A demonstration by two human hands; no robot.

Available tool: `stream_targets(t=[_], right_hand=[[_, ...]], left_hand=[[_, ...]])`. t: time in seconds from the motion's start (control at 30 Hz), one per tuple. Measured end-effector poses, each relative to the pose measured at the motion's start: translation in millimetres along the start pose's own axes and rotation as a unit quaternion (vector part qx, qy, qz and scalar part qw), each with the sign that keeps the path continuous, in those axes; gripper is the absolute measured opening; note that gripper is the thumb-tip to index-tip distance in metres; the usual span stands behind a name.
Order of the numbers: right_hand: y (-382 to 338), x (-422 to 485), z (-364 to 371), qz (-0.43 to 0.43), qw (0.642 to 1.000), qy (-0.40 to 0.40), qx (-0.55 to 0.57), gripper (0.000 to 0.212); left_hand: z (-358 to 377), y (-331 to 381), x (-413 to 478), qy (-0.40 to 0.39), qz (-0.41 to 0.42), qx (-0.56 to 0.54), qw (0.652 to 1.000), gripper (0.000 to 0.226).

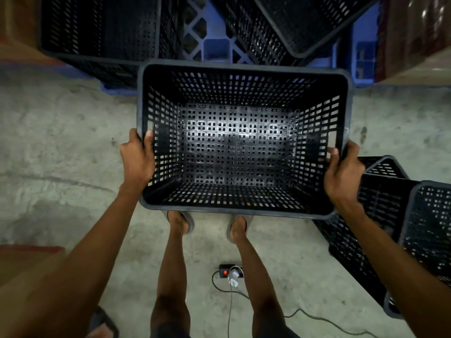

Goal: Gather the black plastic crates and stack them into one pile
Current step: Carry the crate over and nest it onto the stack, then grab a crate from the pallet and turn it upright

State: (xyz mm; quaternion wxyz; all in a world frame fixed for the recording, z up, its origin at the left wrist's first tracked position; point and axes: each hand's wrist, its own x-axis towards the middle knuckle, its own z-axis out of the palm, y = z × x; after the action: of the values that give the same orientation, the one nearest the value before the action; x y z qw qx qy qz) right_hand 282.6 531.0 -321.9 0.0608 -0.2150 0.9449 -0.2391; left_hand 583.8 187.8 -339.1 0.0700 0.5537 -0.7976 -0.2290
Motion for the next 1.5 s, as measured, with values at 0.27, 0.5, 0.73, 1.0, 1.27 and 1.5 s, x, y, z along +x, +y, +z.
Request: stream_targets(t=[0.27,0.5,0.73,1.0,1.27,1.5], right_hand=[[6,4,2,0.005,1.0,-0.022,-0.009,0.036],[-9,4,-4,-0.055,0.996,-0.03,-0.058,0.063],[5,8,-2,-0.185,0.97,-0.107,-0.112,0.074],[11,12,6,-0.158,0.975,-0.071,-0.142,0.066],[-34,8,-30,-0.078,0.961,-0.166,-0.207,0.077],[-123,25,-101,-0.059,0.971,-0.198,-0.123,0.074]], left_hand=[[0,2,2,-0.013,0.002,0.01,1.0,0.049],[-5,3,-6,-0.048,0.059,-0.095,0.993,0.054],[-7,-6,-16,-0.051,0.225,0.056,0.971,0.067],[1,-12,-8,-0.044,0.222,0.093,0.97,0.061],[-33,48,-19,-0.11,0.147,0.107,0.977,0.062],[-91,194,-17,-0.2,0.22,0.061,0.953,0.061]])
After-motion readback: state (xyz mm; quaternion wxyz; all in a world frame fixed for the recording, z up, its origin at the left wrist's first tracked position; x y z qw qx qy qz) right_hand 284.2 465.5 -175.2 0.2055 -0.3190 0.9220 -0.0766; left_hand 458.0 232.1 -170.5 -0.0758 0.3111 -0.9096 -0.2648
